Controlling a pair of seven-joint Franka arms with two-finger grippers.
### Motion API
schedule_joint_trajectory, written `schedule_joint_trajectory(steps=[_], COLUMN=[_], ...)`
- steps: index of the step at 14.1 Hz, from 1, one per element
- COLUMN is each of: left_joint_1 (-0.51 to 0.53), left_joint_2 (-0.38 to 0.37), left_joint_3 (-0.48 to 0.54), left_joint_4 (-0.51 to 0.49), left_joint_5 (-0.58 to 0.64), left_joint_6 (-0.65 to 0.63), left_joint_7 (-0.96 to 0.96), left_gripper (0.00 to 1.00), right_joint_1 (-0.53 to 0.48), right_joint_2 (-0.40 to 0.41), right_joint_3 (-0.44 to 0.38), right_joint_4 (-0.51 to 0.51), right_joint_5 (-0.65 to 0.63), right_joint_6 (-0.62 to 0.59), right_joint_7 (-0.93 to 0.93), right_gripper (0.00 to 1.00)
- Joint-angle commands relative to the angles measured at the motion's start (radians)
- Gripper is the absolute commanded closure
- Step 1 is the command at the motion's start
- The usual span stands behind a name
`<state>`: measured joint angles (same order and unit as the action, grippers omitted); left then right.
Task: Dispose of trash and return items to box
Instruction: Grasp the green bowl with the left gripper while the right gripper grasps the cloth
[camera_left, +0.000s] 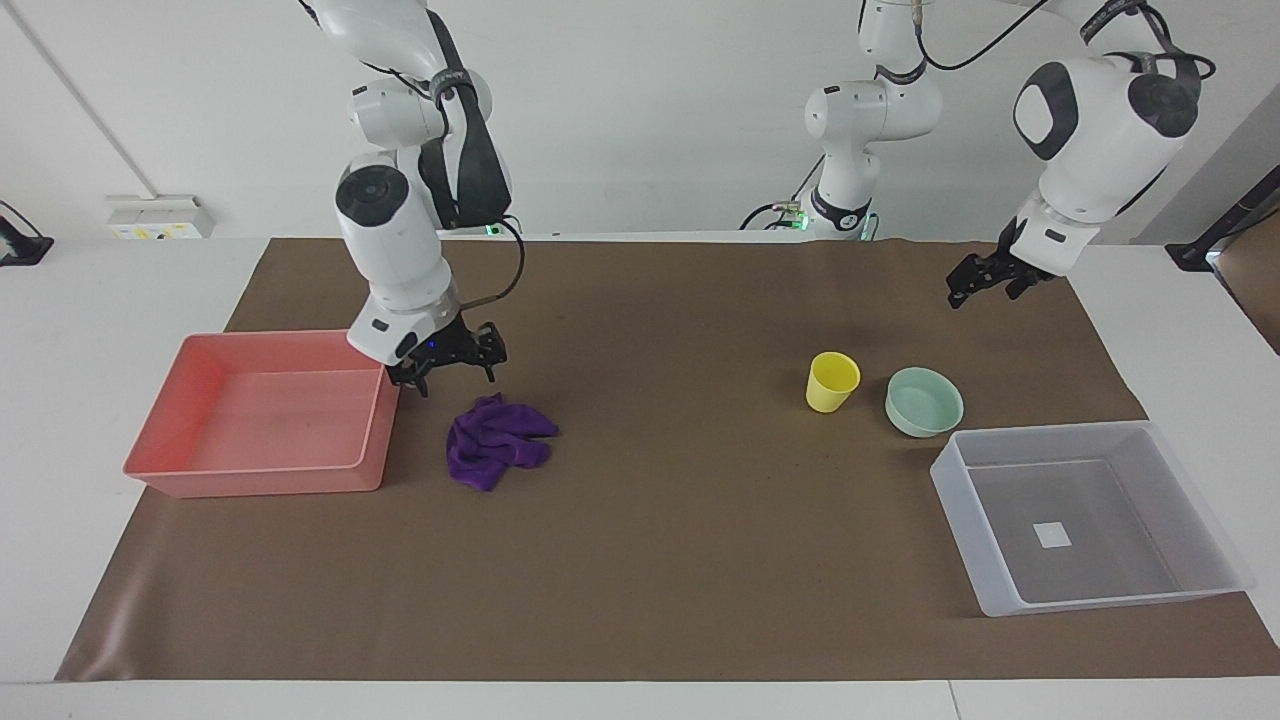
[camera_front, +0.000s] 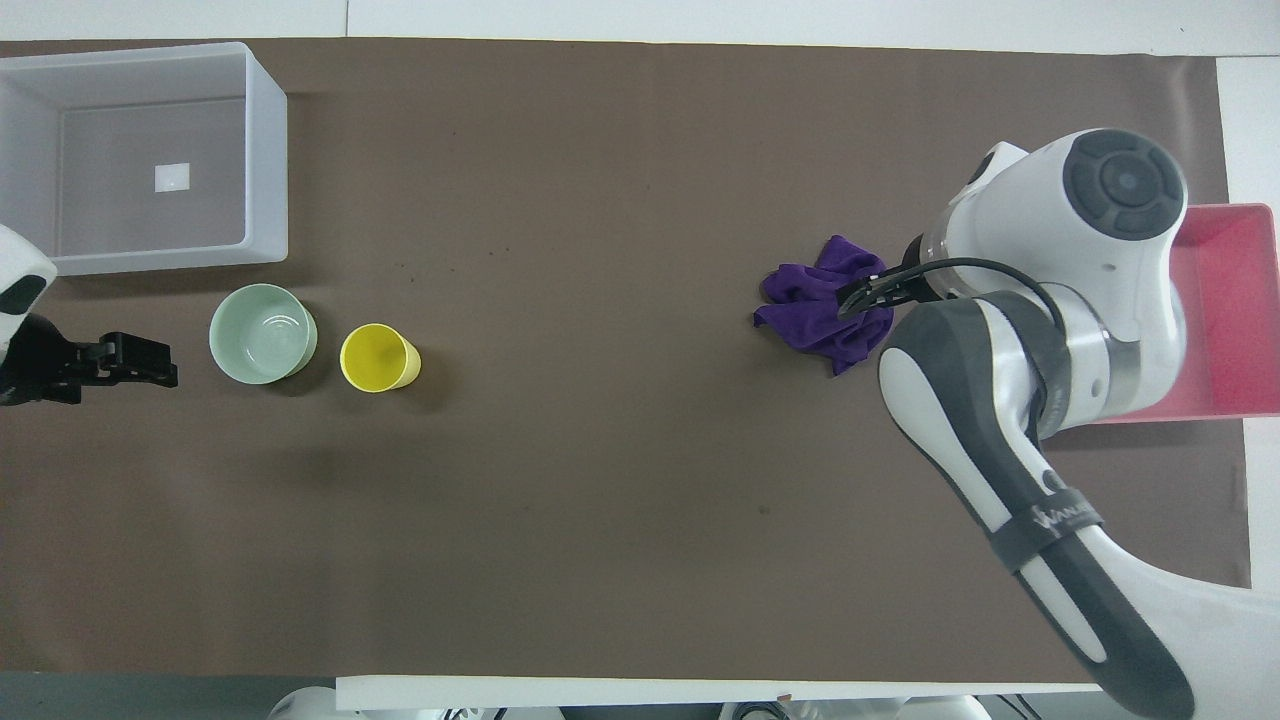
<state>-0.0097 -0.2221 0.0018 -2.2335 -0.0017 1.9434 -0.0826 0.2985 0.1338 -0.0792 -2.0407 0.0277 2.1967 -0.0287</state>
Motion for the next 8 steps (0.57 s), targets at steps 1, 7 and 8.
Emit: schedule_joint_trajectory(steps=[1, 7, 8], left_joint_1=[0.011, 0.001, 0.01], left_joint_2=[0.013, 0.176, 0.178], left_joint_3=[-0.003, -0.003, -0.003], left_joint_4=[-0.161, -0.235, -0.235], left_joint_5=[0.017, 0.019, 0.019], left_joint_6=[0.214, 0.52, 0.522], left_joint_7=[-0.012, -0.123, -0.08], left_gripper=[0.0, 0.97, 1.0], right_joint_1=[-0.002, -0.002, -0.008], right_joint_2=[0.073, 0.112, 0.1], right_joint_3=[-0.001, -0.001, -0.001], right_joint_4=[-0.027, -0.015, 0.005], right_joint_5=[0.015, 0.015, 0.015], right_joint_6=[0.096, 0.086, 0.049], right_joint_7=[-0.01, 0.003, 0.001], right_gripper=[0.0, 0.93, 1.0])
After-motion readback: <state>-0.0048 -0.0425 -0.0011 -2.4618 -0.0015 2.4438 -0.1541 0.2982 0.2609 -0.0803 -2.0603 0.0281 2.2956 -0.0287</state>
